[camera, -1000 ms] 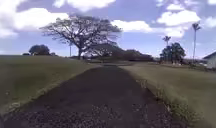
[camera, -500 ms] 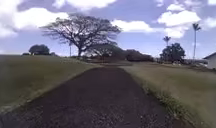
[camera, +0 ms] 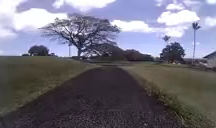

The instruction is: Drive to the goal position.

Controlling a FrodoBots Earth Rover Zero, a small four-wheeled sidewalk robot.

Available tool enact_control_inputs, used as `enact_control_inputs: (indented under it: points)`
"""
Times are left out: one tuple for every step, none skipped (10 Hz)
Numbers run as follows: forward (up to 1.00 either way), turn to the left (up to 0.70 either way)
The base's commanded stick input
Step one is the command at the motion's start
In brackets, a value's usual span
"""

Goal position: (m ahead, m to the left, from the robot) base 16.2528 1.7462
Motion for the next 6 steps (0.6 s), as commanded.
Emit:
enact_control_inputs:
  points:
    - [0.3,0.0]
    - [0.3,0.0]
    - [0.3,0.0]
    - [0.3,0.0]
    - [0.3,0.0]
    - [0.3,0.0]
